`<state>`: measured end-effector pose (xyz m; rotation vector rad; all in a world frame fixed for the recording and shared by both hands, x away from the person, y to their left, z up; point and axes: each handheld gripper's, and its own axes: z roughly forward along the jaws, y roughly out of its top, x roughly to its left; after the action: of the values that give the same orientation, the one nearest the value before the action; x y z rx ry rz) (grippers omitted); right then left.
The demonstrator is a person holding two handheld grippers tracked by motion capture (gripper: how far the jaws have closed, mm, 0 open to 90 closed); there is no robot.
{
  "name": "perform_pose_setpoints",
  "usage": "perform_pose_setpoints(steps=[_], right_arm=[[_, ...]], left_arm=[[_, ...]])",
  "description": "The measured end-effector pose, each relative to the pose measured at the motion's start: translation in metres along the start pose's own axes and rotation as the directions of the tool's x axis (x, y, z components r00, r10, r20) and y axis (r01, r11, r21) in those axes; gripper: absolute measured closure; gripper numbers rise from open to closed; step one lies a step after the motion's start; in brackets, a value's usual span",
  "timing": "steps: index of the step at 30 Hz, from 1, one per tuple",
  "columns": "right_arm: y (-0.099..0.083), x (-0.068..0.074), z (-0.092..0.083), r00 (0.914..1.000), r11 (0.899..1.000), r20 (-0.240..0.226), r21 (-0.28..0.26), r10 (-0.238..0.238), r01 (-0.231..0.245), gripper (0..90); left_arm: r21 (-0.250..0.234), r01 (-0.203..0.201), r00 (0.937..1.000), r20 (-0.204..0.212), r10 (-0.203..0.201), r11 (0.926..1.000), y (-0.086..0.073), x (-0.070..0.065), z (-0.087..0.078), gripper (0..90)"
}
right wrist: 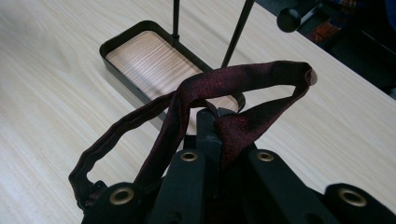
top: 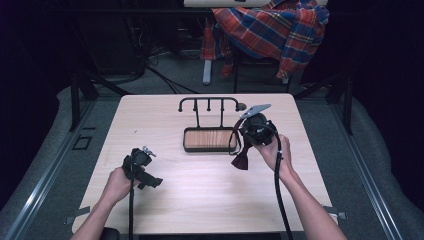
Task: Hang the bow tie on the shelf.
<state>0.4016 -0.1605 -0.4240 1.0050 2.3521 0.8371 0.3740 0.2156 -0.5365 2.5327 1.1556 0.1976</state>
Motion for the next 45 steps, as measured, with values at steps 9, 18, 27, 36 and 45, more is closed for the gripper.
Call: perform_pose_setpoints(steps=[9, 18, 27, 36, 45], right_arm=[[0.010, -0.005, -0.003, 0.9997, 1.000, 0.023, -0.015, 0.005, -0.004, 87.9], [0.018, -0.011, -0.004, 0.9988, 0.999, 0.044, -0.026, 0.021, -0.020, 87.9], [0.022, -0.024, 0.004, 0.9947, 0.996, 0.067, -0.058, 0.078, -0.074, 88.0], [0.030, -0.032, 0.007, 0.9907, 0.990, 0.077, -0.091, 0.112, -0.105, 88.0], [0.035, -0.039, 0.014, 0.9835, 0.983, 0.088, -0.110, 0.158, -0.148, 88.1]], left_arm=[[0.003, -0.002, 1.0000, 0.000, 0.002, 1.0000, 0.000, 0.000, 0.000, 0.0], [0.006, -0.002, 1.0000, -0.002, 0.002, 1.0000, 0.001, -0.001, 0.000, 0.0], [0.006, -0.005, 1.0000, 0.003, 0.005, 1.0000, 0.001, -0.001, 0.001, 0.0], [0.007, -0.006, 1.0000, 0.005, 0.006, 1.0000, 0.001, -0.001, 0.001, 0.0], [0.009, -0.007, 1.0000, 0.006, 0.007, 0.9999, 0.001, -0.001, 0.002, 0.0]])
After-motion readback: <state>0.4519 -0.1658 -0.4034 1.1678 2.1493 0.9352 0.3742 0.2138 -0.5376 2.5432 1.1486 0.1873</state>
